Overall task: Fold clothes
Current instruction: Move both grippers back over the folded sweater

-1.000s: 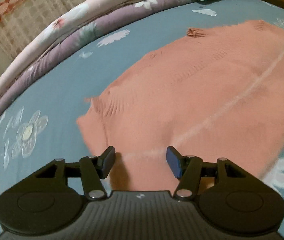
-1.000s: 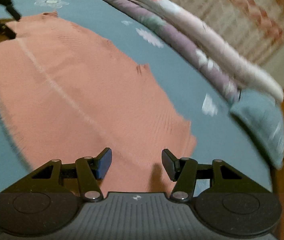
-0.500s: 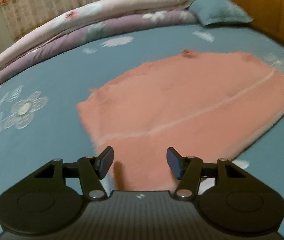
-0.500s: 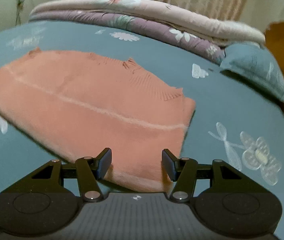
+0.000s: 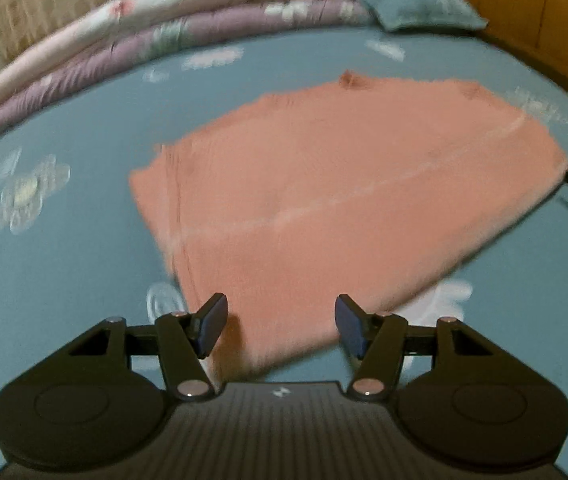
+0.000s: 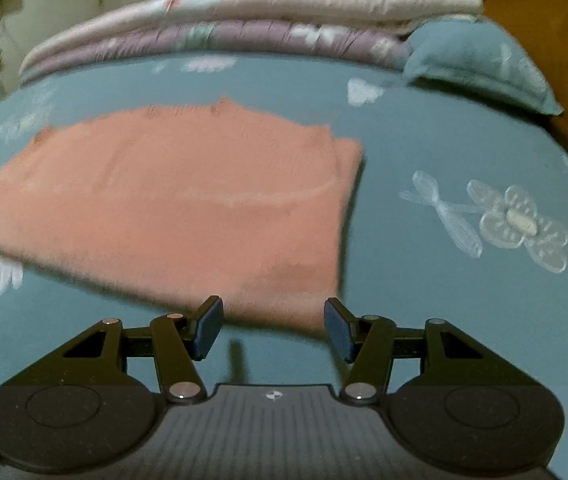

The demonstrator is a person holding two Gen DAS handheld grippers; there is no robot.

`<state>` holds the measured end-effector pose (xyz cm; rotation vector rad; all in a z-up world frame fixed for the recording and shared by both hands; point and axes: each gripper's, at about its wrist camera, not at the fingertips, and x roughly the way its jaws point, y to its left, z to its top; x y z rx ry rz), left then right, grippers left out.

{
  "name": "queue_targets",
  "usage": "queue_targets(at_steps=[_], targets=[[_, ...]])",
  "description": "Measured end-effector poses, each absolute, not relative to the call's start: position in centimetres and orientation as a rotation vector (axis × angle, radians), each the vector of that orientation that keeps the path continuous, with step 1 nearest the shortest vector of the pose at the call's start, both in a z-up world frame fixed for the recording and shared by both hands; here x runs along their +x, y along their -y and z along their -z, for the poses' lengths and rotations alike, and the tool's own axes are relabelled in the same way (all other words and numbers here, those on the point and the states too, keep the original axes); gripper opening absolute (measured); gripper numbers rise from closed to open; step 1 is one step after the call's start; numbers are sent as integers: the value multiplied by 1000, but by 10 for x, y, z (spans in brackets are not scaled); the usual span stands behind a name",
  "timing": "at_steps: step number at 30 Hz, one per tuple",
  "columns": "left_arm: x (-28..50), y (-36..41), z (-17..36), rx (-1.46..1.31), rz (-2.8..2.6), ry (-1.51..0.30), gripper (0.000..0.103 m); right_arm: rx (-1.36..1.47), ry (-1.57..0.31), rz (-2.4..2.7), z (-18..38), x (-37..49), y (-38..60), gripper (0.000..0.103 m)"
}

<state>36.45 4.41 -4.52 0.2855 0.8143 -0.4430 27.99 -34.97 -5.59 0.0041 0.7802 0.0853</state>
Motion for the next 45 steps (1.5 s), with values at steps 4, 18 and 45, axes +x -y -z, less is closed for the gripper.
queue_targets(at_steps=[4,18,45], targets=[[381,-40,50,249,443,-808,61,82,-709,-115,47,303,351,62],[395,-50,38,250,413,-789,63,22,-703,-56,39,324,354,53],[496,-50,61,68,284,-897,79,89,-774,-23,81,395,362,56]])
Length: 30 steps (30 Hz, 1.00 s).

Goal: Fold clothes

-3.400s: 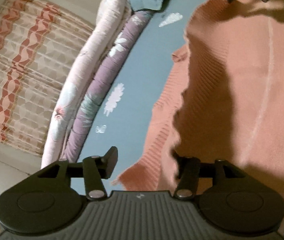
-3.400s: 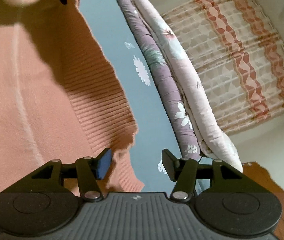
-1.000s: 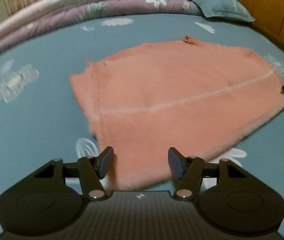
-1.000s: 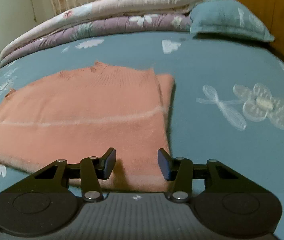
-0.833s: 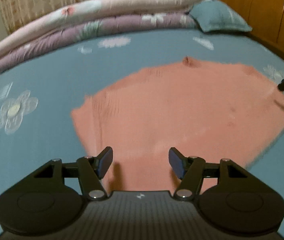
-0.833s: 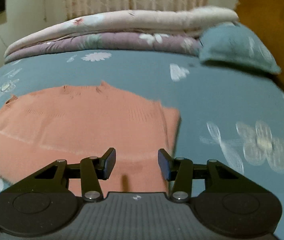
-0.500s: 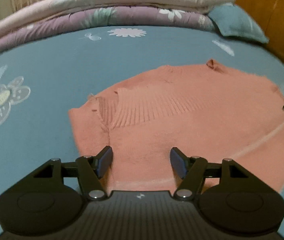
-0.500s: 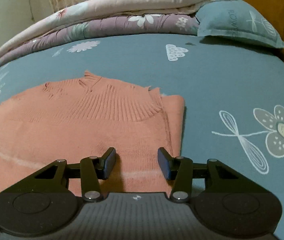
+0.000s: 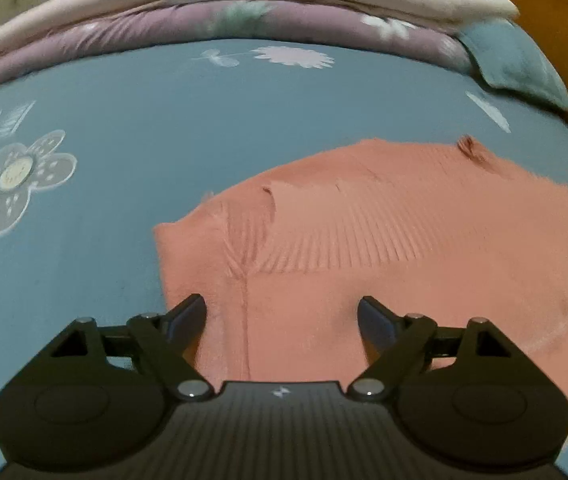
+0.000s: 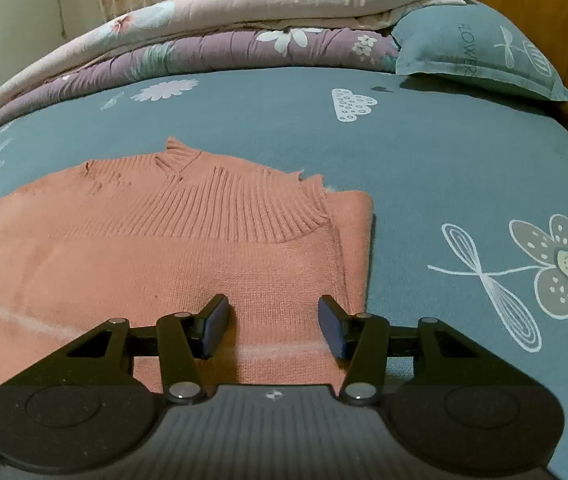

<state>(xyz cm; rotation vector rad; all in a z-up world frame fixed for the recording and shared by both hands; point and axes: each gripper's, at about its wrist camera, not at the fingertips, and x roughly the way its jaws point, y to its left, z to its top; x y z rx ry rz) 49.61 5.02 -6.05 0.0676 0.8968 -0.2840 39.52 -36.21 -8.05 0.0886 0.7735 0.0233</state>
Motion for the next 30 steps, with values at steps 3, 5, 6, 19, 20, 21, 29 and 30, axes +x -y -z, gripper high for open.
queue_targets(at_steps=[3,5,6,19,20,21,29,30], targets=[[486,-33,38,157,298,-825,72,86,-765,-13,81,394,360,57],[480,-21,26,198,339,-773,74,81,-762,-3,82,394,358,57],[479,-16,23,216,357,-754,74,79,-760,2,82,394,357,57],[480,-17,40,253,344,-837,74,49,-752,3,83,394,353,58],[472,-14,35,289,362,-820,74,43,-754,3,83,395,352,58],[463,-11,30,325,387,-800,75,35,-756,2,82,395,351,59],[377,18,12,677,559,-718,77,-80,-799,-65,59,390,344,67],[369,19,9,693,579,-716,77,-107,-795,-98,53,382,340,79]])
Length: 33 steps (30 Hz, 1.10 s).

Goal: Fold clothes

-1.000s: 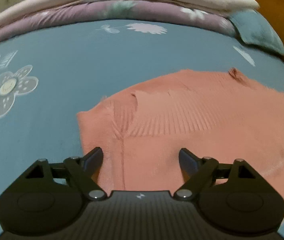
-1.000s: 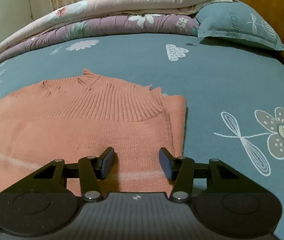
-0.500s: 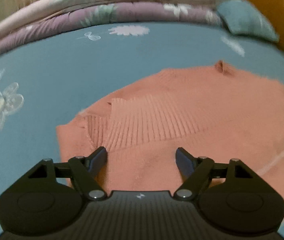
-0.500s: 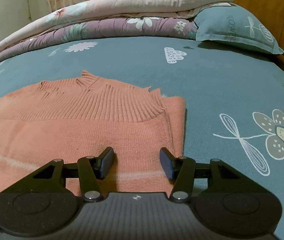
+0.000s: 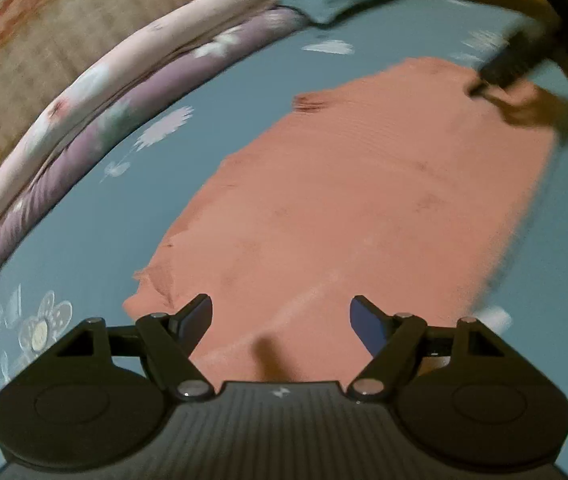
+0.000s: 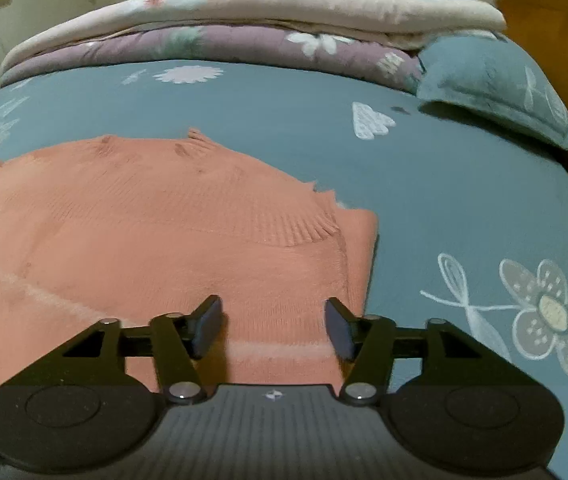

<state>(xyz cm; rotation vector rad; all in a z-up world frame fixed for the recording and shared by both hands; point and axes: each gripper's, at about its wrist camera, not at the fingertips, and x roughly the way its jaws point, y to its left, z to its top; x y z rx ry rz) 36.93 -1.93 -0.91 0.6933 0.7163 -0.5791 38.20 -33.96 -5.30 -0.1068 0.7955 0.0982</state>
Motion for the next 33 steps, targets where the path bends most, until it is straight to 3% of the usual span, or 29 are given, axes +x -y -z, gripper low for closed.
queue_targets(at_steps=[2,7,15,24,33], targets=[[353,21,4,710,628,-719,77,-160,-787,-165,40,367,331,88],[340,31,2,663,649,-787,77,-267,-796,-303,24,328,300,88],[340,43,15,598,684,-821,77,-109,-848,-436,42,323,267,88],[346,7,36,510,602,-965,77,36,-894,-256,52,316,325,88],[331,-33,6,739,502,-938,77,-134,-890,-158,35,293,341,89]])
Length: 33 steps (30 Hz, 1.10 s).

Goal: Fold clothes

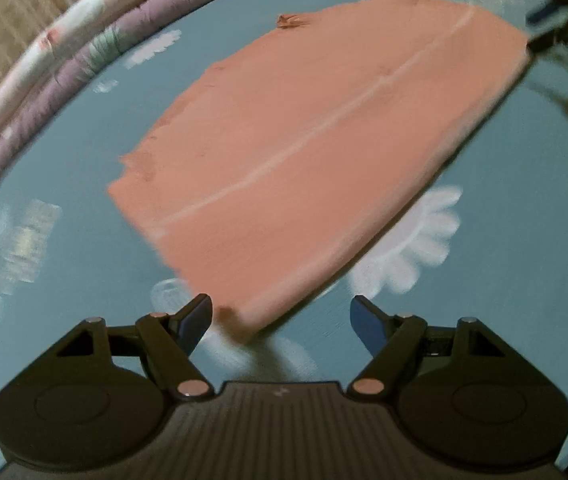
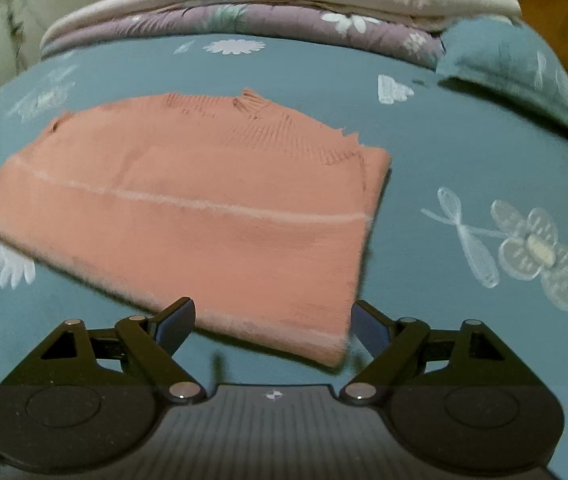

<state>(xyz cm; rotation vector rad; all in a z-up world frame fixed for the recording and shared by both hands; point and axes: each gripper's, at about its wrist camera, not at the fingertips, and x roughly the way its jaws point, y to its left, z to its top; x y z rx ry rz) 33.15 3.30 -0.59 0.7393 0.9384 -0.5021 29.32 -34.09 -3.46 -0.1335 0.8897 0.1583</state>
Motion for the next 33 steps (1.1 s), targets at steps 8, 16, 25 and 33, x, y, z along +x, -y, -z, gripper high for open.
queue_targets(at_steps=[8,16,25,33], targets=[[314,-27,11,1069,472,-805,81,-618,-854,-222,43,275,302,92],[294,40,53,1102,592,-595,82,-995,-682,-327,85,261,237,92],[312,94,74,1213,583,-415,83,-1123,-508,-334,101,276,199,95],[320,99,83,1242,575,-350,84,-1131,-441,-334,107,284,190,97]])
